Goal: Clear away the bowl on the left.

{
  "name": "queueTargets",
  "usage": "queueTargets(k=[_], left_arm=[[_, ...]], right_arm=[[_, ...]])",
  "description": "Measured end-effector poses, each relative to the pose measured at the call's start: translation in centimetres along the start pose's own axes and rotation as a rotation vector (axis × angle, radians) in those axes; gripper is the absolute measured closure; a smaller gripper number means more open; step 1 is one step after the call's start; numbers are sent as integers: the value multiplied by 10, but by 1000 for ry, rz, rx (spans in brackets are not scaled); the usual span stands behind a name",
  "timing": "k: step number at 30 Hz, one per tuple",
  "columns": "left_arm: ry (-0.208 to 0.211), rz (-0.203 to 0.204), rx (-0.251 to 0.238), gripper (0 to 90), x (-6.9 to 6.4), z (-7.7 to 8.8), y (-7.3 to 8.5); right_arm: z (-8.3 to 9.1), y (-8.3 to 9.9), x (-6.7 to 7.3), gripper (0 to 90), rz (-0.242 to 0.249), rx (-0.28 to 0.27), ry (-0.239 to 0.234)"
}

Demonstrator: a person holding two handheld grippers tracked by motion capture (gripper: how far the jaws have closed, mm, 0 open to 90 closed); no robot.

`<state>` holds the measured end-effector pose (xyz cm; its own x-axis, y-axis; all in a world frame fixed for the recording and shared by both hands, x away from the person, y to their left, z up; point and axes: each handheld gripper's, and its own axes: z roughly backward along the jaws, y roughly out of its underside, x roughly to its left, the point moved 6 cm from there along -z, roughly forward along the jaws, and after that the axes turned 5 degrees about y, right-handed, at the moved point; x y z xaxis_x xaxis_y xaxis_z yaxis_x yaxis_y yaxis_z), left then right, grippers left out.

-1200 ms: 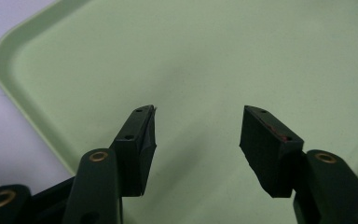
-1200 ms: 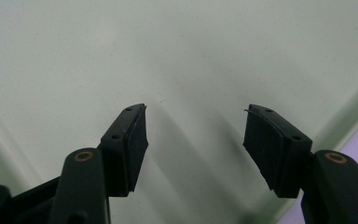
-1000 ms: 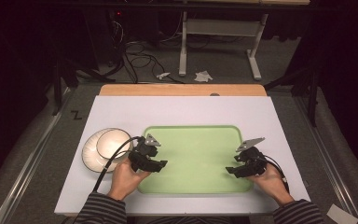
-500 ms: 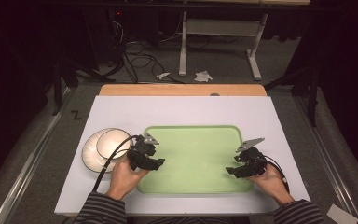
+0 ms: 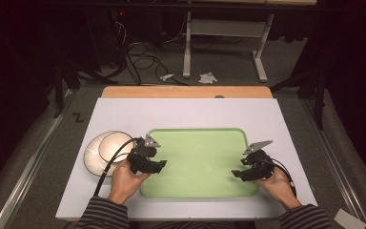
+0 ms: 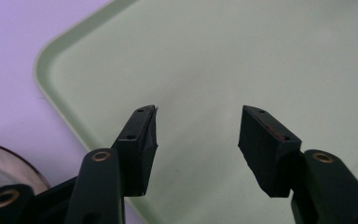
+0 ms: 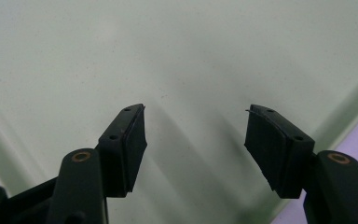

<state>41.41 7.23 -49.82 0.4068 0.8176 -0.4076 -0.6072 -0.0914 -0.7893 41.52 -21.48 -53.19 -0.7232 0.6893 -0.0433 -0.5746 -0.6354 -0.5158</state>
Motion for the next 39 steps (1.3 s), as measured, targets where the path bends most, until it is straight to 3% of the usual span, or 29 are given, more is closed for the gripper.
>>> queueTargets(k=[4,8,13,16,21,24,26,31,39], left_arm=[[-3,27,7,452,2,-1,2],[5,27,6,446,2,0,1],[-10,16,-46,400,6,6,-7],[-18,47,-79,405,9,11,-15],[-32,59,-80,409,14,16,-18],[-28,86,-64,370,18,21,-21],[-26,101,-94,370,20,28,-29],[-21,120,-105,349,23,34,-34],[-40,122,-158,340,29,45,-45]], right_arm=[[-1,0,0,395,8,1,-1],[-1,0,0,395,10,8,-1],[1,0,1,395,11,-1,-1],[-1,0,1,395,18,5,-3],[0,0,0,395,11,-1,-3],[0,0,1,395,6,3,-3],[-1,0,1,395,19,3,-2],[0,0,2,395,7,7,-2],[-1,0,2,396,24,4,1]])
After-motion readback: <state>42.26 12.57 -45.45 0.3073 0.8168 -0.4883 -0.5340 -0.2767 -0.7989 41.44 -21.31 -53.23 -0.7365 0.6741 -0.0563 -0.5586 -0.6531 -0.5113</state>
